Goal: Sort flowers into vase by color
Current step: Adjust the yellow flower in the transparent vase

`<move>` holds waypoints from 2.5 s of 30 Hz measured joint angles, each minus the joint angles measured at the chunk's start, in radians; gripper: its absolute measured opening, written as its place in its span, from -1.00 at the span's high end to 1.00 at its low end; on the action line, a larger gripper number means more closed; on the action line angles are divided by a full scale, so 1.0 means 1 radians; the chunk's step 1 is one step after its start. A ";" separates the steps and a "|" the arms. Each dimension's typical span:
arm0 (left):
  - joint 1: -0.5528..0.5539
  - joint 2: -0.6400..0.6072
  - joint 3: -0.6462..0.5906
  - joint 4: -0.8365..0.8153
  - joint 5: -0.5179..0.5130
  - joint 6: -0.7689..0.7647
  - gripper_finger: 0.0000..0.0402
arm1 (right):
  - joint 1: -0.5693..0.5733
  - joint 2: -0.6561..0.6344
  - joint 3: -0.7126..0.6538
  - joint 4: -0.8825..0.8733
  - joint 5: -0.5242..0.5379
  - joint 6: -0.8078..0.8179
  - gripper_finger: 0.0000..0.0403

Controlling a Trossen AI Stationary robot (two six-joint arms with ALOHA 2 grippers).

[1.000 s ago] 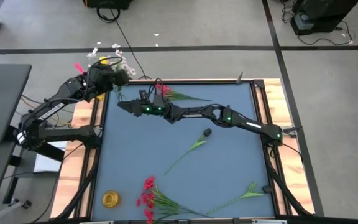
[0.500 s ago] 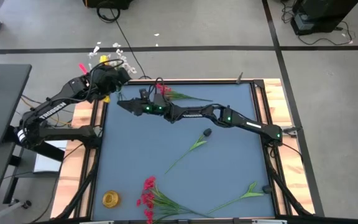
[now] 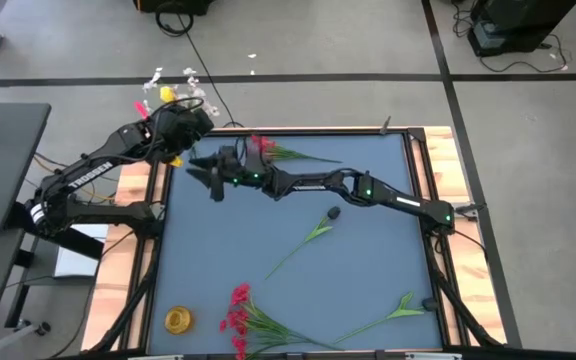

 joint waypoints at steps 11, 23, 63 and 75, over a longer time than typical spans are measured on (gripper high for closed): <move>-0.055 -0.002 0.000 0.002 0.045 -0.088 -0.69 | 0.035 0.000 0.000 -0.006 0.211 -0.223 0.11; -0.066 0.004 0.000 0.001 0.044 -0.101 -0.69 | 0.028 -0.002 0.000 0.016 0.128 -0.213 0.35; -0.087 -0.039 0.000 0.143 0.166 0.414 -0.92 | 0.030 -0.004 0.000 -0.081 0.099 -0.174 0.96; -0.087 -0.211 0.000 0.143 0.195 0.610 -0.91 | 0.008 -0.002 0.000 0.033 0.102 0.108 0.57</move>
